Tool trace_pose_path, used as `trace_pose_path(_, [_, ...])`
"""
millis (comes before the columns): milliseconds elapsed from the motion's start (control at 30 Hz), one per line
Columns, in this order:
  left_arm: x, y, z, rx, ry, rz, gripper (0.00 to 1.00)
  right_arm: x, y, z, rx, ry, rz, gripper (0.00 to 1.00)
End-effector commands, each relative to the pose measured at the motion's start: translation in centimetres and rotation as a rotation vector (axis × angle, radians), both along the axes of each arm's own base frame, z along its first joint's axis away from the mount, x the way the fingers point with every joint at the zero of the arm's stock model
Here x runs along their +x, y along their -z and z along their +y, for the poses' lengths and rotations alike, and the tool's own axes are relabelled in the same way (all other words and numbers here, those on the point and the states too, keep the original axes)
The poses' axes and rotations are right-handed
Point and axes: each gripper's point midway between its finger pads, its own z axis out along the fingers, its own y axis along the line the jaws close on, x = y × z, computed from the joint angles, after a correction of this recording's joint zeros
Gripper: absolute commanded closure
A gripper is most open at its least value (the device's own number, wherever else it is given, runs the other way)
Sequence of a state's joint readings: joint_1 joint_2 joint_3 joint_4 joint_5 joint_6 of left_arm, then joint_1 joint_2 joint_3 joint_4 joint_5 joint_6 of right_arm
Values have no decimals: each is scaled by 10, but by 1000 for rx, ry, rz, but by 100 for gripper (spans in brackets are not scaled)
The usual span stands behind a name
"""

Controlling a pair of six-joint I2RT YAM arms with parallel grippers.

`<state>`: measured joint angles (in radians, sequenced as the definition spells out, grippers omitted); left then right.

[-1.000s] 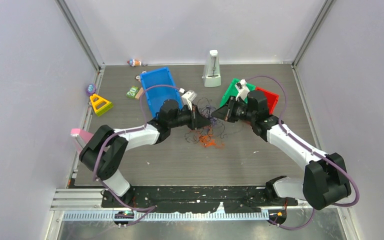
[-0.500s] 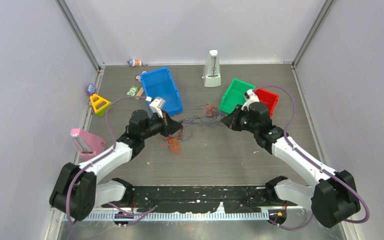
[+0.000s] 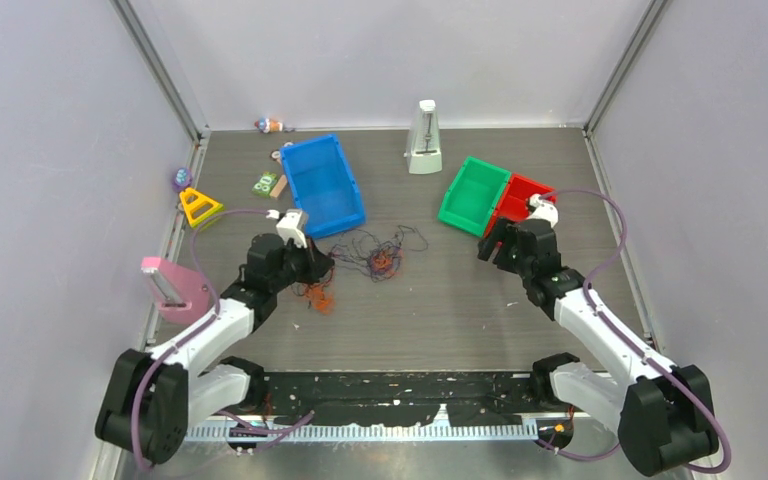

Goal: Untangle the cables
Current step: Untie the cable.

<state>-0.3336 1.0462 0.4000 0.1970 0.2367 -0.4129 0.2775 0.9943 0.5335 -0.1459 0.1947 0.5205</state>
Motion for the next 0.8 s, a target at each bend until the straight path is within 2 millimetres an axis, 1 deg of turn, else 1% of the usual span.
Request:
trace_pose_path(0, [4, -14, -26, -71, 136, -38, 100, 6, -32, 55, 35, -346, -135, 20])
trace_pose_path(33, [4, -12, -27, -73, 143, -30, 100, 6, -34, 61, 26, -375, -140, 19])
trace_pose_path(67, [5, -12, -28, -74, 146, -27, 100, 5, -37, 73, -4, -422, -138, 18])
trace_pose_path(100, [5, -11, -28, -73, 146, -26, 100, 3, -35, 79, -24, -446, -127, 18])
trace_pose_path(133, [4, -10, -28, -73, 148, -24, 100, 3, -39, 95, -56, -494, -129, 17])
trace_pose_path(167, [4, -9, -28, -73, 147, -23, 100, 2, -40, 104, -68, -518, -126, 17])
trace_pose_path(200, [4, -9, -28, -73, 147, -22, 100, 1, -42, 122, -77, -566, -123, 17])
trace_pose_path(233, [4, -8, -28, -71, 147, -21, 100, 2, -41, 130, -77, -584, -119, 17])
trace_pose_path(300, [4, -7, -28, -69, 149, -19, 100, -1, -41, 159, -69, -663, -112, 17])
trace_pose_path(333, [4, -6, -28, -67, 150, -18, 100, 3, -40, 170, -73, -685, -103, 17])
trace_pose_path(367, [3, -6, -28, -67, 152, -18, 100, 2, -40, 180, -77, -710, -103, 17])
trace_pose_path(400, [4, -6, -28, -64, 153, -18, 100, 7, -38, 189, -89, -722, -95, 17])
trace_pose_path(433, [3, -5, -27, -63, 153, -16, 100, 8, -27, 197, -105, -737, -63, 17])
trace_pose_path(467, [4, -5, -28, -61, 154, -15, 100, 13, -32, 204, -104, -740, -73, 18])
trace_pose_path(500, [4, -5, -27, -59, 154, -16, 100, 15, -20, 208, -126, -736, -42, 20])
trace_pose_path(533, [4, -5, -27, -58, 155, -16, 100, 21, -23, 212, -128, -722, -43, 21])
trace_pose_path(567, [4, -5, -27, -57, 154, -14, 100, 26, -12, 213, -146, -701, -12, 23])
trace_pose_path(600, [4, -5, -27, -56, 155, -14, 100, 27, -6, 213, -153, -693, 5, 23])
trace_pose_path(667, [4, -5, -27, -55, 153, -13, 100, 31, 14, 211, -175, -663, 44, 25])
trace_pose_path(733, [4, -5, -26, -52, 150, -13, 100, 32, 28, 208, -189, -633, 70, 27])
trace_pose_path(767, [5, -5, -26, -51, 147, -14, 100, 32, 35, 206, -194, -621, 87, 31])
